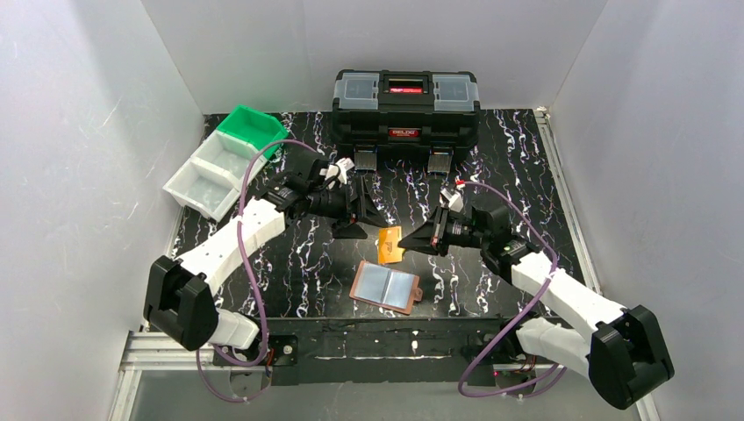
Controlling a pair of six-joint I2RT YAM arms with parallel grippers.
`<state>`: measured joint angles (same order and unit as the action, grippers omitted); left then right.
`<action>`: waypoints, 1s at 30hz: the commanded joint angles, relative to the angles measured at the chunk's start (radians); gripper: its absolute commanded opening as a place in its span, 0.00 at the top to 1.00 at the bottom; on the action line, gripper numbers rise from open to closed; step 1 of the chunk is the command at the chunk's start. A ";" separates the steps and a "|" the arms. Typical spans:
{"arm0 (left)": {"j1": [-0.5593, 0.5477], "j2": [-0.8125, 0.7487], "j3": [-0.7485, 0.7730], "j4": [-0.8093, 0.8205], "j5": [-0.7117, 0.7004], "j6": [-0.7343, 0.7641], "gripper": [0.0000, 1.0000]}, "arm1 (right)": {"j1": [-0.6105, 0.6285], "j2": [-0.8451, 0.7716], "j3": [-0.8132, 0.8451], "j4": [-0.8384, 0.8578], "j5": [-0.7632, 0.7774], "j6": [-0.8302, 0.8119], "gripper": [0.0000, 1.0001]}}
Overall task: Take the credit cards out of the card holder
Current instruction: Remove the credit card from the card holder, then place the credit card in the storage box.
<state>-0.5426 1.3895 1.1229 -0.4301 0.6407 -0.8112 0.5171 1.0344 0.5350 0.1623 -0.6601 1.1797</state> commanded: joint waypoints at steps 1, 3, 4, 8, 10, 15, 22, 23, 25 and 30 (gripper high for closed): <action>0.013 -0.026 -0.021 0.058 0.118 -0.029 0.26 | -0.003 -0.004 0.076 0.104 -0.060 0.064 0.99; 0.015 -0.031 -0.030 0.076 0.126 -0.039 0.28 | -0.003 -0.004 0.089 0.104 -0.064 0.064 0.99; 0.015 -0.032 -0.035 0.088 0.133 -0.045 0.29 | -0.003 -0.001 0.093 0.105 -0.064 0.066 0.99; 0.015 -0.035 -0.051 0.158 0.181 -0.091 0.36 | -0.003 0.027 0.099 0.131 -0.081 0.077 0.99; 0.015 -0.032 -0.057 0.173 0.197 -0.106 0.41 | -0.004 0.039 0.099 0.155 -0.086 0.087 0.99; 0.015 -0.035 -0.087 0.237 0.232 -0.151 0.62 | -0.003 0.065 0.116 0.170 -0.086 0.085 0.99; 0.015 -0.040 -0.090 0.232 0.221 -0.157 0.98 | -0.003 0.087 0.128 0.163 -0.086 0.066 0.99; 0.015 -0.043 -0.087 0.221 0.211 -0.153 1.00 | -0.003 0.087 0.134 0.144 -0.084 0.057 0.99; 0.015 -0.052 -0.069 0.173 0.169 -0.126 1.00 | -0.003 0.084 0.154 0.069 -0.069 0.018 0.76; 0.023 -0.073 0.068 -0.140 -0.109 0.009 1.00 | -0.003 0.056 0.259 -0.271 0.037 -0.167 0.02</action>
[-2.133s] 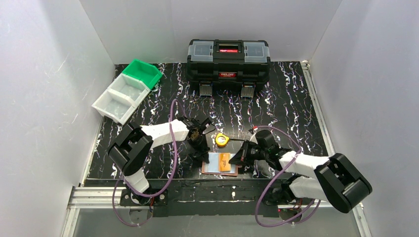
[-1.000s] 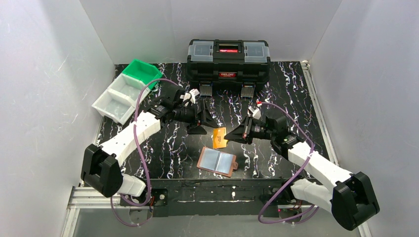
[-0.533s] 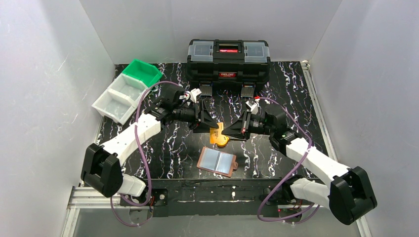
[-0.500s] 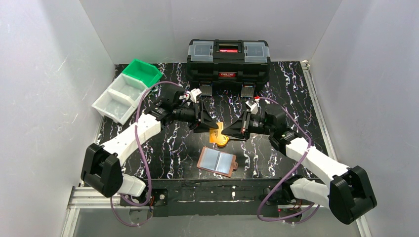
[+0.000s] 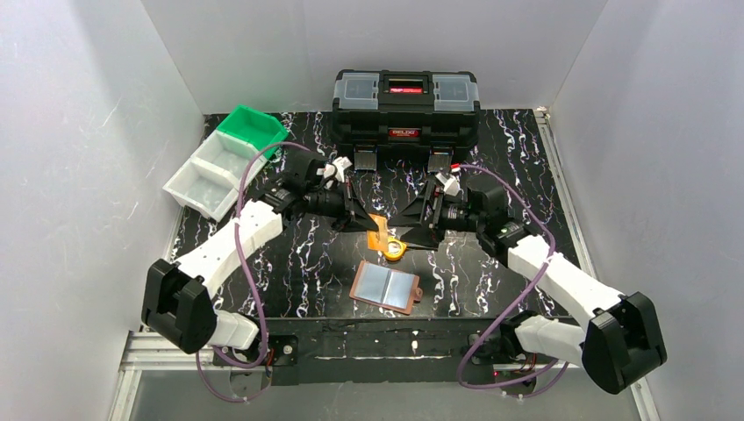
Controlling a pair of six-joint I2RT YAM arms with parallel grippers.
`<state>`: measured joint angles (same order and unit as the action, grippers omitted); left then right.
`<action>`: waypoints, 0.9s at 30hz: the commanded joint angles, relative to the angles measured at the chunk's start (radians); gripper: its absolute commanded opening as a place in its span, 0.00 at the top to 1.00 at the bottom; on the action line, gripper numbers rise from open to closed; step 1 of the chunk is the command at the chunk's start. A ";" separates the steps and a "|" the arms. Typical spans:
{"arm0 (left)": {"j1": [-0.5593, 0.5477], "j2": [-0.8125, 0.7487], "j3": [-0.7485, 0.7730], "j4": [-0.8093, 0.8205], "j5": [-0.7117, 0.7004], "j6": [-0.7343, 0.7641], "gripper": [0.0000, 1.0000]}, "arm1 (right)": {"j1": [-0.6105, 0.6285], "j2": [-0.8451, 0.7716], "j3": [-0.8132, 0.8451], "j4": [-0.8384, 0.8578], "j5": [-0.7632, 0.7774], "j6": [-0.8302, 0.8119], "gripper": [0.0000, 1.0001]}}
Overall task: Take the credit cards out of the card holder
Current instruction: Place the credit card in the storage box.
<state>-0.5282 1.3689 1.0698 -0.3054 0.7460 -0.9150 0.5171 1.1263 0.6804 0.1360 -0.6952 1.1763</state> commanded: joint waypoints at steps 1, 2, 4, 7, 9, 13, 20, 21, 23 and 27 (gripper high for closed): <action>0.025 -0.054 0.151 -0.311 -0.270 0.131 1.00 | -0.003 -0.041 0.124 -0.286 0.090 -0.190 0.02; 0.043 -0.055 0.181 -0.365 -0.328 0.148 1.00 | -0.003 -0.048 0.129 -0.318 0.106 -0.208 0.02; 0.095 -0.049 0.235 -0.450 -0.436 0.181 1.00 | -0.003 -0.056 0.129 -0.362 0.130 -0.236 0.02; 0.186 -0.015 0.329 -0.547 -0.565 0.226 1.00 | -0.003 -0.059 0.113 -0.384 0.143 -0.260 0.02; 0.258 0.021 0.375 -0.569 -0.605 0.247 1.00 | -0.003 -0.056 0.108 -0.399 0.152 -0.276 0.02; 0.374 0.137 0.478 -0.527 -0.690 0.274 1.00 | -0.003 -0.040 0.119 -0.444 0.174 -0.324 0.02; 0.514 0.435 0.715 -0.361 -0.790 0.264 1.00 | -0.003 -0.024 0.156 -0.512 0.192 -0.385 0.02; 0.525 0.478 0.754 -0.342 -0.792 0.259 1.00 | -0.002 -0.023 0.160 -0.520 0.195 -0.389 0.02; 0.575 0.568 0.835 -0.299 -0.788 0.249 1.00 | -0.003 -0.022 0.165 -0.533 0.201 -0.397 0.02; 0.621 0.745 1.032 -0.258 -0.774 0.233 1.00 | -0.003 -0.011 0.160 -0.543 0.209 -0.412 0.02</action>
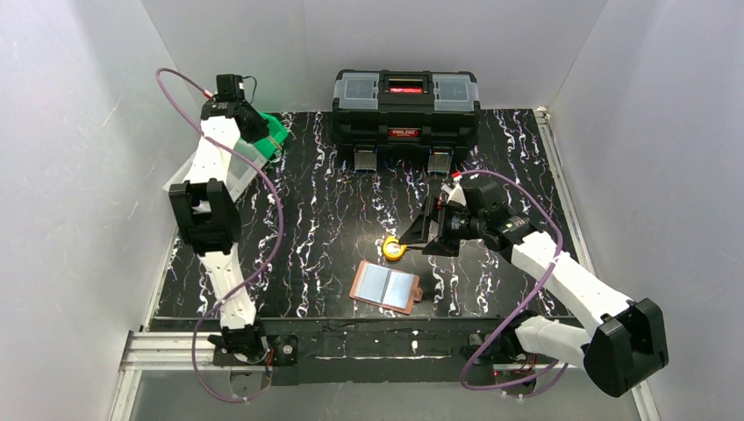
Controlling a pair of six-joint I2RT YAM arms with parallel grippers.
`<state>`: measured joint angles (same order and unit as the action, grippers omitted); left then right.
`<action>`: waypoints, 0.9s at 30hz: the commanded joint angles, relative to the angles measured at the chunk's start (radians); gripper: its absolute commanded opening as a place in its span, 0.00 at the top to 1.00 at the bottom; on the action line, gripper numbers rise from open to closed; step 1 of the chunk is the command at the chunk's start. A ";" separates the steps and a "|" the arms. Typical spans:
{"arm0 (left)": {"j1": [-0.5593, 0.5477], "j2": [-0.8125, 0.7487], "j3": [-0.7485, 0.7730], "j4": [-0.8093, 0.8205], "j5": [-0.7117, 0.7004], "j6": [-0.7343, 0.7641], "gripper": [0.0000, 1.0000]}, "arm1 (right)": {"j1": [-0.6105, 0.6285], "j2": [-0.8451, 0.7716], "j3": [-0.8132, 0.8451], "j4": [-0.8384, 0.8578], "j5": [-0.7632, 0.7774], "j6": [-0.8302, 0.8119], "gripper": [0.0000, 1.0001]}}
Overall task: Take the credit cards out of the card holder
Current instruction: Place the credit card in the storage box.
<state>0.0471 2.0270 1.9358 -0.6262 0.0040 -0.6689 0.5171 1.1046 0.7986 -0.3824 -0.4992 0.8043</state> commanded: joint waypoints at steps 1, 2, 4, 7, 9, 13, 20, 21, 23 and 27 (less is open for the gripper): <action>0.050 0.129 0.208 0.066 -0.038 -0.014 1.00 | -0.003 0.017 0.041 -0.022 0.013 -0.042 0.02; 0.057 0.163 0.234 0.079 -0.037 -0.014 1.00 | -0.003 0.023 0.040 -0.021 0.014 -0.043 0.02; 0.066 0.212 0.256 0.123 -0.036 -0.018 1.00 | -0.003 0.032 0.043 -0.016 0.018 -0.044 0.02; 0.079 0.261 0.267 0.194 -0.031 -0.024 1.00 | -0.003 0.050 0.059 -0.021 0.027 -0.050 0.02; 0.086 0.290 0.278 0.227 -0.034 -0.028 1.00 | -0.002 0.064 0.068 -0.026 0.029 -0.055 0.02; 0.095 0.351 0.317 0.249 -0.041 -0.039 1.00 | -0.003 0.094 0.071 -0.015 0.026 -0.060 0.02; 0.097 0.376 0.344 0.245 -0.052 -0.041 0.58 | -0.003 0.135 0.077 0.007 0.007 -0.059 0.02; 0.097 0.374 0.344 0.243 -0.058 -0.036 0.50 | -0.003 0.136 0.075 0.008 0.007 -0.060 0.02; 0.097 0.369 0.346 0.240 -0.062 -0.026 0.42 | -0.003 0.137 0.073 0.009 0.006 -0.063 0.02; 0.096 0.341 0.340 0.229 -0.044 -0.010 0.31 | -0.003 0.135 0.066 0.015 0.004 -0.061 0.02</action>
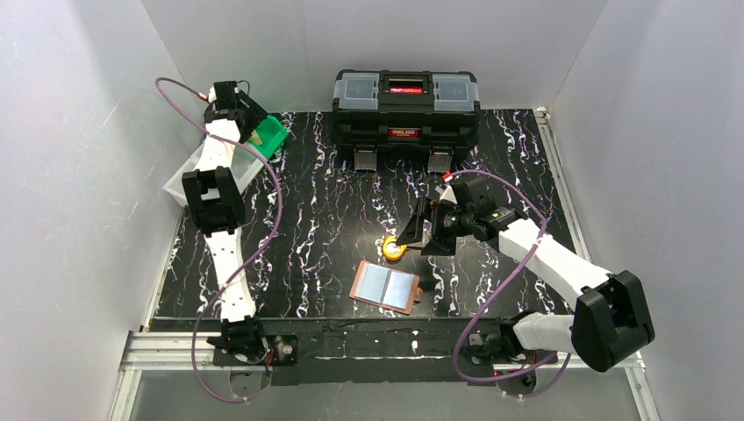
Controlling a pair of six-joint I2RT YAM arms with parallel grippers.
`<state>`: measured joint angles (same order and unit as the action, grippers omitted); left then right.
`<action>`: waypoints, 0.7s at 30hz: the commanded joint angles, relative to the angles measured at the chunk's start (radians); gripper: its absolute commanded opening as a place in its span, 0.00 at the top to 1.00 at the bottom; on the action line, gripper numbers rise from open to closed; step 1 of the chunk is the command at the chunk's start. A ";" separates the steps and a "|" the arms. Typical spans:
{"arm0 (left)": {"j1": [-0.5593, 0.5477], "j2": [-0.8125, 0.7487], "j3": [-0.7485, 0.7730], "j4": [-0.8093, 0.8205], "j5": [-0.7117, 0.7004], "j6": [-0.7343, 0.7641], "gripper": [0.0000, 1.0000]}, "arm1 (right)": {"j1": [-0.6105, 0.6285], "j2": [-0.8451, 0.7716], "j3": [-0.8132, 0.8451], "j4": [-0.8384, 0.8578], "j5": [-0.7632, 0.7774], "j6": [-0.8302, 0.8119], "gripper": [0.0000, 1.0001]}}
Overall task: Take the credit cards out of the card holder
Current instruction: Place the credit card in the storage box, then remove the credit card from the card holder.
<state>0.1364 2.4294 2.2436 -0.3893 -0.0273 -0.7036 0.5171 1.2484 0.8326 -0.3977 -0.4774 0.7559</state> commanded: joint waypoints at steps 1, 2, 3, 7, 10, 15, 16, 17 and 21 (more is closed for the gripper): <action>0.008 -0.073 0.024 -0.009 -0.008 0.027 0.29 | -0.003 -0.011 0.032 0.029 -0.015 -0.013 0.01; 0.008 -0.087 0.015 -0.009 -0.003 0.031 0.27 | -0.003 -0.013 0.031 0.027 -0.009 -0.012 0.02; 0.007 -0.103 0.007 -0.010 0.001 0.035 0.26 | -0.003 -0.015 0.030 0.022 -0.001 -0.013 0.02; 0.006 -0.182 -0.043 -0.035 0.027 0.047 0.23 | 0.000 -0.014 0.023 0.008 0.020 -0.012 0.02; -0.007 -0.291 -0.144 -0.058 0.073 0.046 0.22 | 0.015 -0.008 0.013 0.004 0.043 -0.004 0.01; -0.062 -0.495 -0.379 -0.111 0.126 0.066 0.21 | 0.061 -0.009 0.010 -0.013 0.098 0.015 0.02; -0.083 -0.538 -0.443 -0.127 0.133 0.075 0.21 | 0.073 -0.011 0.007 -0.014 0.107 0.020 0.02; -0.107 -0.584 -0.491 -0.153 0.134 0.087 0.21 | 0.085 -0.013 0.006 -0.017 0.116 0.027 0.02; -0.229 -0.783 -0.704 -0.216 0.137 0.107 0.21 | 0.160 -0.012 0.012 -0.036 0.183 0.062 0.02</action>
<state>0.0174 1.8236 1.6981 -0.4927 0.0723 -0.6342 0.6147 1.2480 0.8326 -0.4118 -0.3695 0.7826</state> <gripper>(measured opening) 0.786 0.983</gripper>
